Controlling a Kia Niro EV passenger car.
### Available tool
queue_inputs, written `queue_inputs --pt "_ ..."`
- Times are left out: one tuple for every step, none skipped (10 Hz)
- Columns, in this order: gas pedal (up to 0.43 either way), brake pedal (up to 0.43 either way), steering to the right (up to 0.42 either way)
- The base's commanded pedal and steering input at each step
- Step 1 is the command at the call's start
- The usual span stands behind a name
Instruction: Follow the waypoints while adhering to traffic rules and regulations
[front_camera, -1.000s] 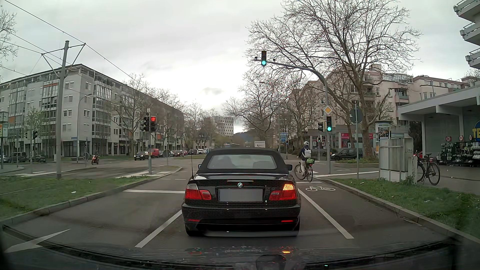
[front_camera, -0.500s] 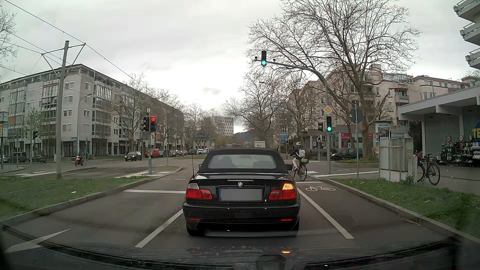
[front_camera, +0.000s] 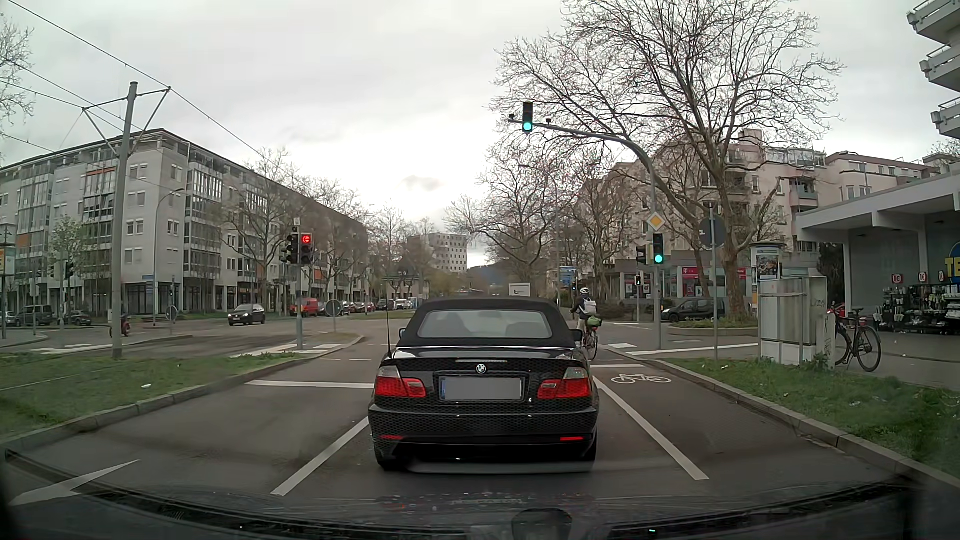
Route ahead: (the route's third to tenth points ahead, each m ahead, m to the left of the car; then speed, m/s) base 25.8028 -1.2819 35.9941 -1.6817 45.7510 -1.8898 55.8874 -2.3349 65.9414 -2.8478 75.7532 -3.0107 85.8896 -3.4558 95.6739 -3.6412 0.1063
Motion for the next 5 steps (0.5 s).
queue_inputs --pt "0.000 0.000 0.023" --pt "0.000 0.000 0.023" --pt "0.000 0.000 0.023" --pt "0.000 0.000 0.023" --pt "0.000 0.000 0.023"
